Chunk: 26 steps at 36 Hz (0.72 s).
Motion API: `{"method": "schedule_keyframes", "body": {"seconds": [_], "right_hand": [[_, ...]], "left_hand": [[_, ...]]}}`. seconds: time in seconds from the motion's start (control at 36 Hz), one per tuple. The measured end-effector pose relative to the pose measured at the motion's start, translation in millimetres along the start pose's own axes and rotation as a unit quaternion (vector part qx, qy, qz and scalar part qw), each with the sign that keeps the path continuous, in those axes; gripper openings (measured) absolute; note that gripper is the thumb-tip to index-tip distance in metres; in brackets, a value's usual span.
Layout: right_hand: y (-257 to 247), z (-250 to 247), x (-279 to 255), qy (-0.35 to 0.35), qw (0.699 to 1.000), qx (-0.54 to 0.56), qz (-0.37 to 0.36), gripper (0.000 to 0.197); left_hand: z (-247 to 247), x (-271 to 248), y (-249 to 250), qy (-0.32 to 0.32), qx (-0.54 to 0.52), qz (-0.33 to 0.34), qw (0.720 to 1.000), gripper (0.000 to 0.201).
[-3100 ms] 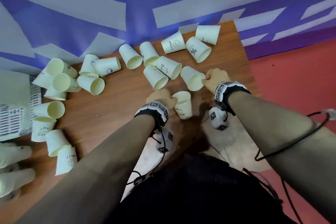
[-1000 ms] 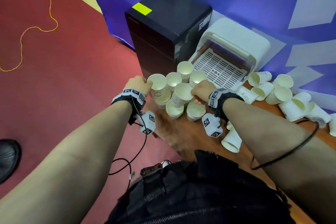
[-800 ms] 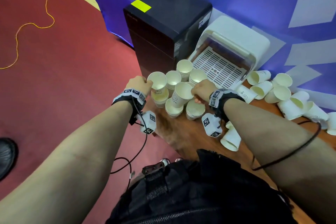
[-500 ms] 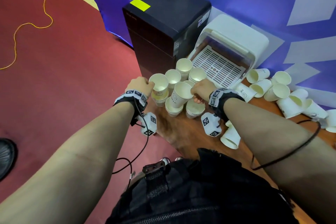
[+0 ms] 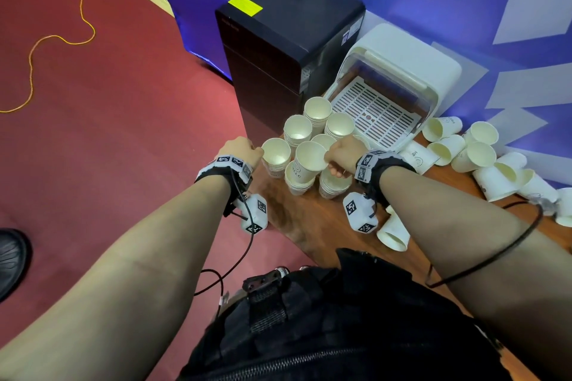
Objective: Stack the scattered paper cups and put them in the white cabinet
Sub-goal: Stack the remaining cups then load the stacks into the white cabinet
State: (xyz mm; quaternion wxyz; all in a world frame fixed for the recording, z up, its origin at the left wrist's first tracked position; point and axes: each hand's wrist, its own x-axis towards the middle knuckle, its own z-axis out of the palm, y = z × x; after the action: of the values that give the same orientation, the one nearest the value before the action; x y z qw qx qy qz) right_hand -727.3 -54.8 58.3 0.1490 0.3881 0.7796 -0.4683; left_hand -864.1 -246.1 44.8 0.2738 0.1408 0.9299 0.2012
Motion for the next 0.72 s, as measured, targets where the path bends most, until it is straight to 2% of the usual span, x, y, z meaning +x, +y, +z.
{"method": "schedule_keyframes", "body": {"seconds": [0.14, 0.22, 0.42, 0.56, 0.64, 0.72], "right_hand": [[2, 7, -4, -0.015, 0.999, -0.037, 0.0, 0.026], [5, 9, -4, -0.002, 0.998, -0.07, 0.003, 0.032], [12, 3, -14, 0.03, 0.993, -0.115, 0.018, 0.024], [34, -3, -26, 0.043, 0.994, -0.089, 0.048, 0.025], [51, -8, -40, 0.049, 0.994, -0.067, 0.07, 0.026], [76, -18, -56, 0.084, 0.99, -0.034, 0.105, 0.022]], "left_hand": [[1, -2, 0, -0.006, 0.012, 0.002, 1.0, 0.024], [3, -3, 0, -0.012, 0.015, 0.004, 1.0, 0.022], [12, -6, 8, -0.026, 0.029, 0.03, 0.999, 0.019], [30, -9, 30, -0.051, 0.038, 0.083, 0.995, 0.023], [50, -11, 48, -0.055, 0.058, 0.139, 0.987, 0.026], [73, -15, 71, -0.09, 0.078, 0.194, 0.974, 0.027]]}}
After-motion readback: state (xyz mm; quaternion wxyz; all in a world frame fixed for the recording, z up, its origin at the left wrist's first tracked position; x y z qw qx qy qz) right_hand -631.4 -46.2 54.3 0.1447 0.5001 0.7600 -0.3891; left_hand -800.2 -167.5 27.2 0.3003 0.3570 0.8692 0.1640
